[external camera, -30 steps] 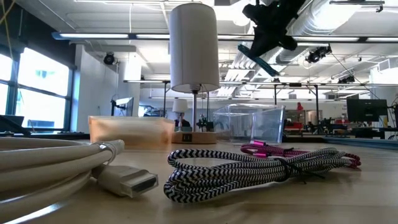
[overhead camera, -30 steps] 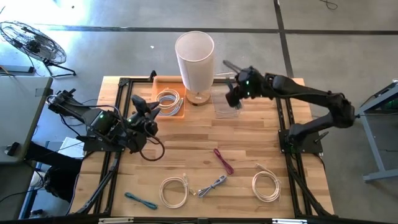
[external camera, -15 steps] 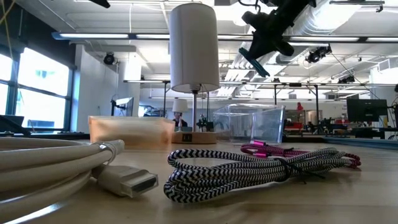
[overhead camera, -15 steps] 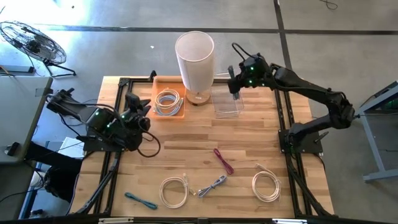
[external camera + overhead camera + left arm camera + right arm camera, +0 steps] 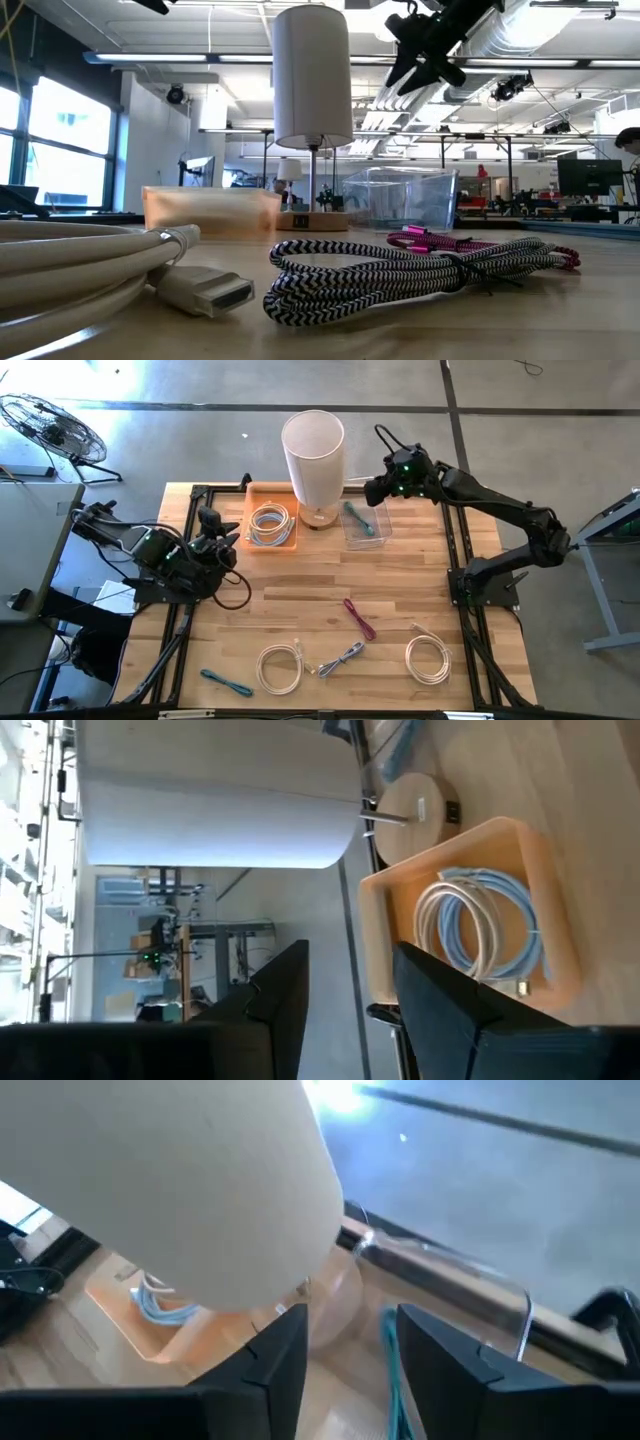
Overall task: Pick & Place USB Port
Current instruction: Put the top blue USB cable into the transparent bin, then put the pink USB cable into the transparent bin
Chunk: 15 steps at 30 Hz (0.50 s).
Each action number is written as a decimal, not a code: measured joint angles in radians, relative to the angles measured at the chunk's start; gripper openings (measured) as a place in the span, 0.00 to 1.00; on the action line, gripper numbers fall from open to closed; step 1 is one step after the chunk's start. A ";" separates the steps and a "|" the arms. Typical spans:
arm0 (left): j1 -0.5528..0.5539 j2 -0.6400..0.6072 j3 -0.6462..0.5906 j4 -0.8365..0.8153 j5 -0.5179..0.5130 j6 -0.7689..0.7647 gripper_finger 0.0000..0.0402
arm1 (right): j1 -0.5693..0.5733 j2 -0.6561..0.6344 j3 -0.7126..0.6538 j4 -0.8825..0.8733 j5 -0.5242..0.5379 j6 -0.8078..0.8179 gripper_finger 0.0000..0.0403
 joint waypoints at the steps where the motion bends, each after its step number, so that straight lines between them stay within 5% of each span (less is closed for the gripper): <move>1: 0.000 0.000 0.000 0.001 0.009 -0.001 0.36 | 0.000 0.000 0.000 0.024 -0.010 -0.018 0.37; 5: 0.000 0.000 0.000 0.000 0.031 -0.011 0.36 | 0.022 0.000 0.000 0.071 -0.125 -0.107 0.37; 10: 0.000 0.000 0.000 0.000 0.112 -0.023 0.36 | 0.109 0.000 0.000 0.046 -0.424 -0.224 0.37; 15: 0.000 0.000 0.000 0.008 0.290 -0.002 0.36 | 0.215 0.000 0.000 0.042 -0.653 -0.233 0.37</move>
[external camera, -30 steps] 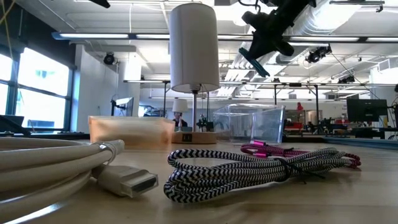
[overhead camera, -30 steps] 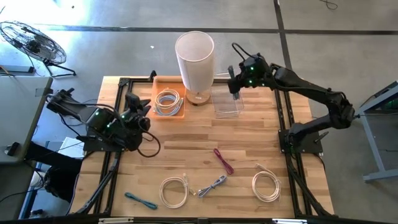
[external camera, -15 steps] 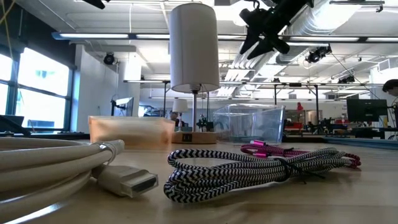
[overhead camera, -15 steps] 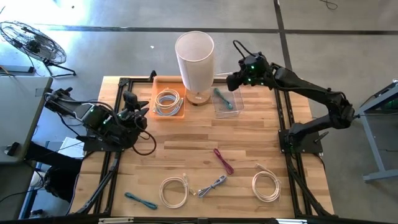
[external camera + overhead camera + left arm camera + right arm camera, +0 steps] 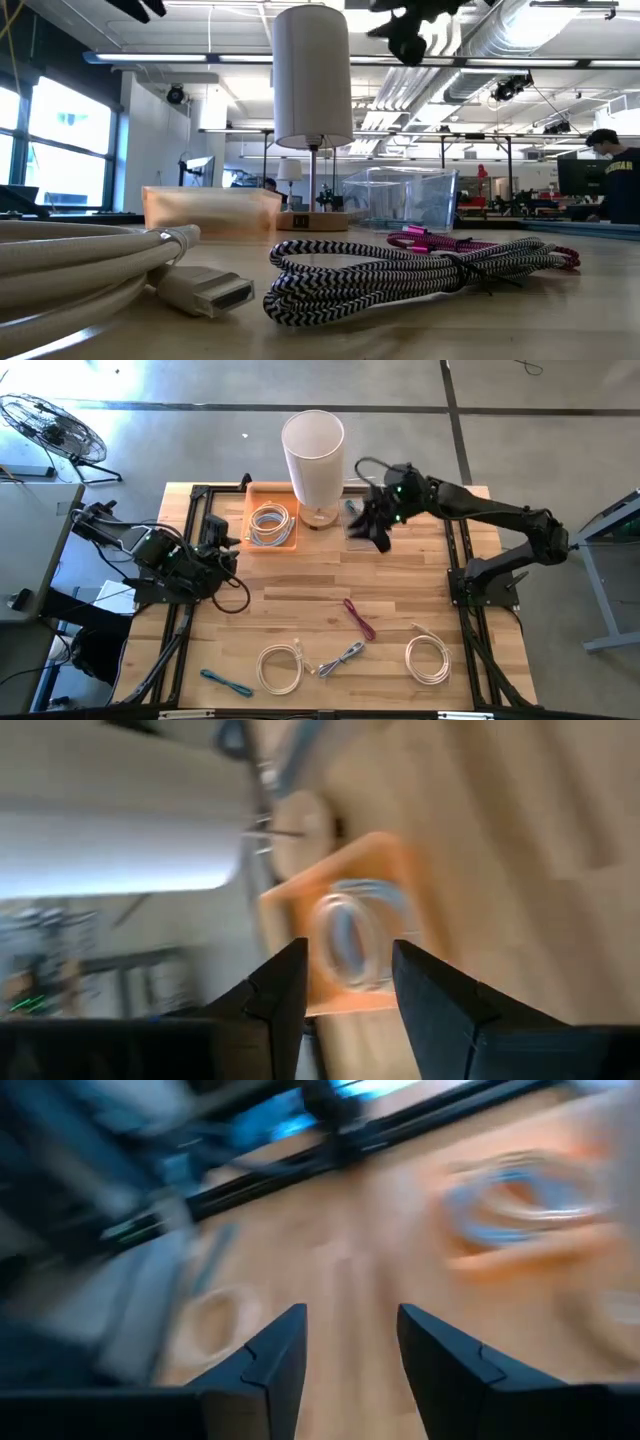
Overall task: Pick & Place USB Port
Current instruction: Put the pink USB cable into the transparent bin
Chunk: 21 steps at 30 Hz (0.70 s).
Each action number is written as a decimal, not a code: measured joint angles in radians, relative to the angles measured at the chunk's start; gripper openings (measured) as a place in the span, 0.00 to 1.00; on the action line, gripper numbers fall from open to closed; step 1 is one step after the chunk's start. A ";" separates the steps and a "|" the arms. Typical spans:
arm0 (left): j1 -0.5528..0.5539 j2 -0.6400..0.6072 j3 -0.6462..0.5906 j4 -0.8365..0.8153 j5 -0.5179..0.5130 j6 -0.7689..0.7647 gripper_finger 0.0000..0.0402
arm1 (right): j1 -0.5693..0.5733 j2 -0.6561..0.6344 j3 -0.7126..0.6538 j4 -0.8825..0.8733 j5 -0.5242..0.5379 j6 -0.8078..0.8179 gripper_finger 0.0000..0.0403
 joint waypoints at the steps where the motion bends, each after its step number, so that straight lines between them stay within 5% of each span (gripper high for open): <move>1: 0.000 0.000 0.000 0.006 0.039 0.004 0.36 | 0.020 0.000 0.000 -0.005 -0.035 0.004 0.37; 6: 0.000 0.000 0.000 0.021 0.174 0.005 0.36 | 0.129 0.000 0.000 -0.070 -0.045 0.092 0.37; 14: 0.000 0.001 0.000 0.036 0.240 -0.013 0.36 | 0.374 0.000 0.000 -0.224 0.283 0.052 0.37; 21: 0.000 0.001 0.000 0.042 0.324 -0.071 0.36 | 0.553 0.005 0.000 -0.251 0.539 0.220 0.37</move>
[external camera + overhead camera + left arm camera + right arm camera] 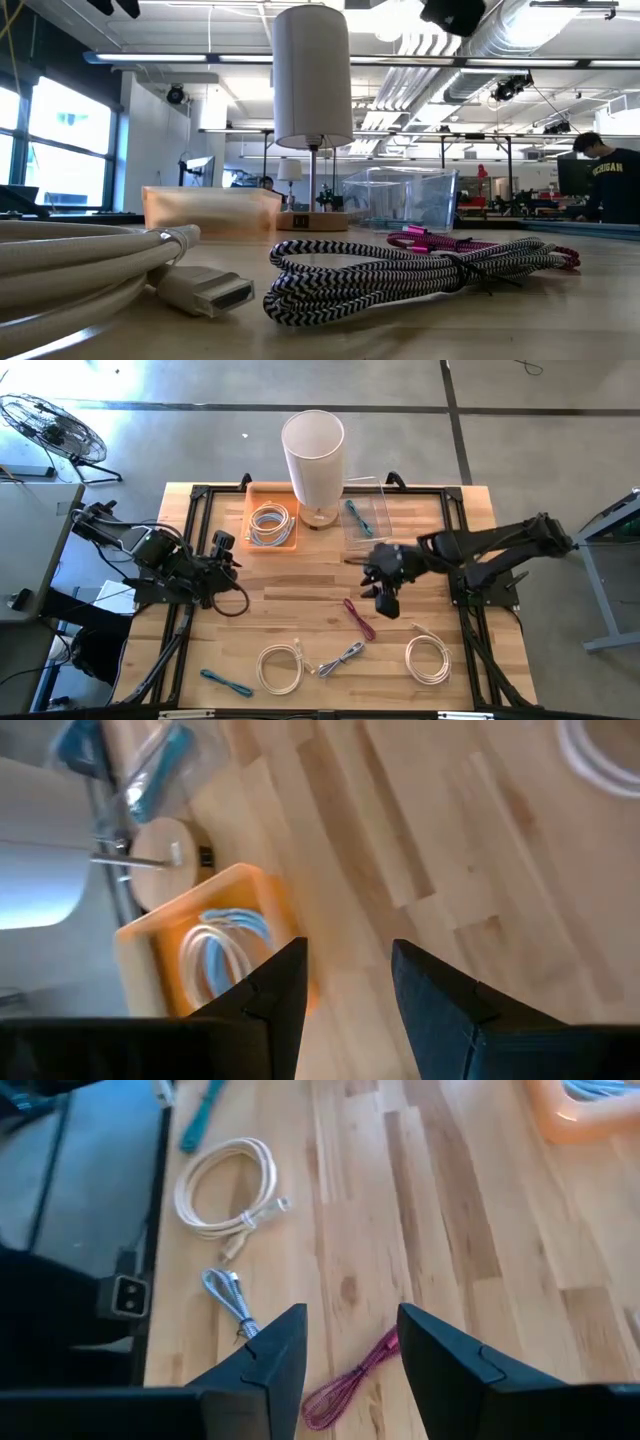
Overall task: Pick & Place USB Port
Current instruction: Put the pink USB cable into the transparent bin
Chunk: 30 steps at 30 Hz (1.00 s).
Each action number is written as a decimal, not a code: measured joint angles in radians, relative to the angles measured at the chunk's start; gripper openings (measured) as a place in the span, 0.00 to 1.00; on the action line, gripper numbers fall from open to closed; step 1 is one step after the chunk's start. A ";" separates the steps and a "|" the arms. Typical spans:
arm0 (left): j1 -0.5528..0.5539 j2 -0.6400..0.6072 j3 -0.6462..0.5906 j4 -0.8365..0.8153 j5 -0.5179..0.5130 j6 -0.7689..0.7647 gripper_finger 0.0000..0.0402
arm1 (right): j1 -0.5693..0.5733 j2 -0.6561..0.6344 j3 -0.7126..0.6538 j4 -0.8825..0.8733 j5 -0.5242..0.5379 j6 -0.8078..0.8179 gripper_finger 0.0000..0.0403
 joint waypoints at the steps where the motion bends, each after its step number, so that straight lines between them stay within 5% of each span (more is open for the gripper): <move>1: 0.000 0.000 0.000 0.004 0.005 0.001 0.36 | 0.017 0.003 0.000 -0.008 0.028 0.029 0.37; 7: 0.000 0.000 0.000 0.011 0.009 0.052 0.36 | 0.077 0.071 0.000 -0.055 0.073 0.209 0.37; 16: 0.000 0.000 0.000 0.011 0.190 0.075 0.36 | 0.063 0.222 0.000 -0.053 0.011 0.374 0.37; 30: 0.000 0.000 0.000 0.011 0.191 0.076 0.36 | 0.064 0.442 0.000 -0.054 -0.022 0.547 0.37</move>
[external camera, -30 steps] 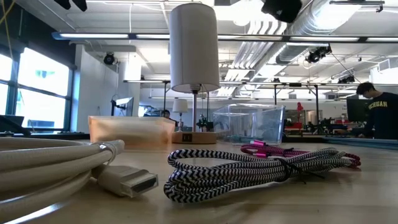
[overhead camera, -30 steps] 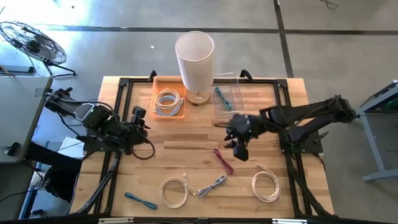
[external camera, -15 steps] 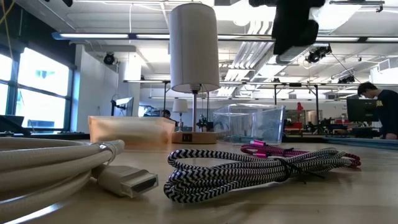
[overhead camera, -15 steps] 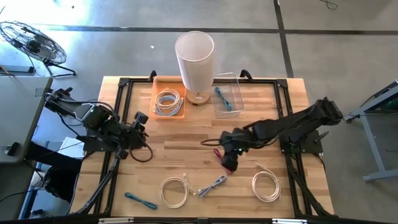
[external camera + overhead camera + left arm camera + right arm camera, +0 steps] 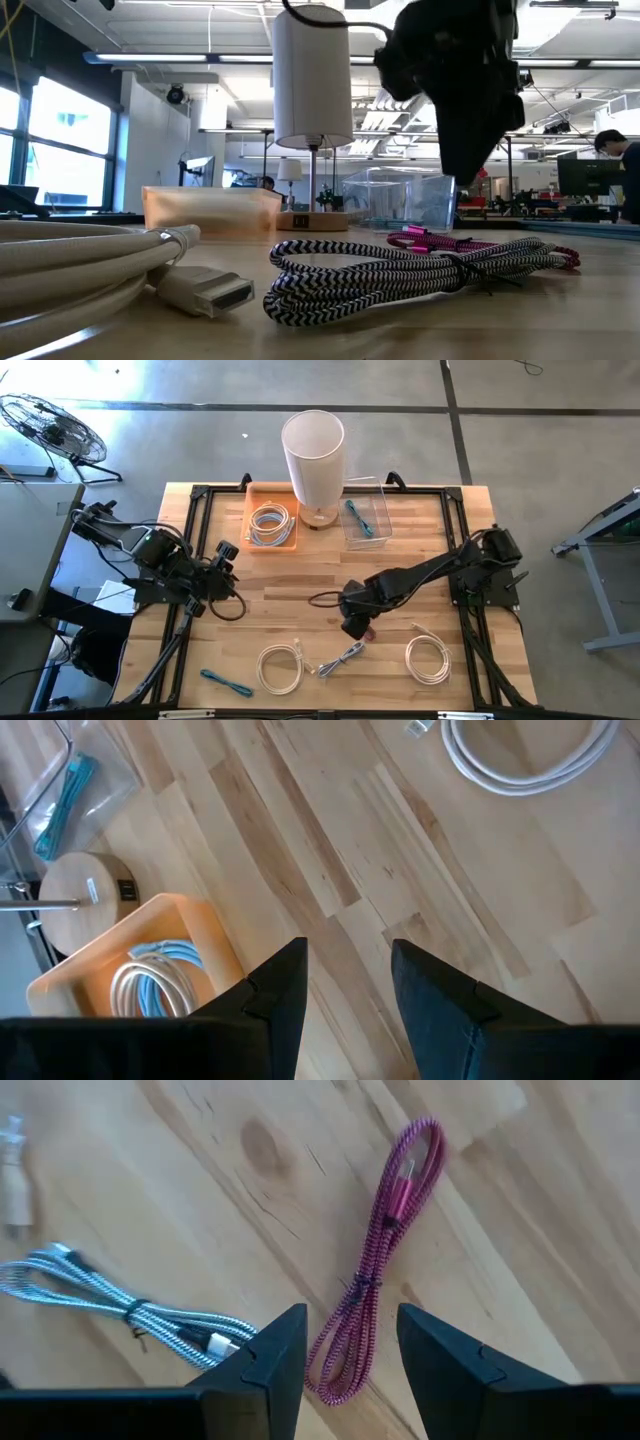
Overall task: Pick & Place USB Port
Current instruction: Put the pink USB cable into the transparent bin
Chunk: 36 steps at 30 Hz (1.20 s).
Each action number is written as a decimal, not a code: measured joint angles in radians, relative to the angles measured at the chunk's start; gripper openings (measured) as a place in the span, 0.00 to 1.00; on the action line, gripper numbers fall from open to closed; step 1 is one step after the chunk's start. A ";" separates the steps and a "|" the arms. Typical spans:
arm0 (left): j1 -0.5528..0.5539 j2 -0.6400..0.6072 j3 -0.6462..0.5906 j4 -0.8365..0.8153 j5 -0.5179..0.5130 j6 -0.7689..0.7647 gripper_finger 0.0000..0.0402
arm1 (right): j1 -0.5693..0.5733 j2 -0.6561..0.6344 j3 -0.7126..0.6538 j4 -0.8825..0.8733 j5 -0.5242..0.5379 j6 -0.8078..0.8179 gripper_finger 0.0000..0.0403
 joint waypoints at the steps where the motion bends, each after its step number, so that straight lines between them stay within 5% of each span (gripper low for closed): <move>1: 0.000 0.000 0.000 0.000 0.000 0.000 0.36 | 0.000 0.007 0.000 0.000 -0.001 0.011 0.37; 36: 0.000 0.000 0.001 0.002 -0.033 0.000 0.36 | -0.001 0.150 0.000 0.044 0.006 -0.035 0.37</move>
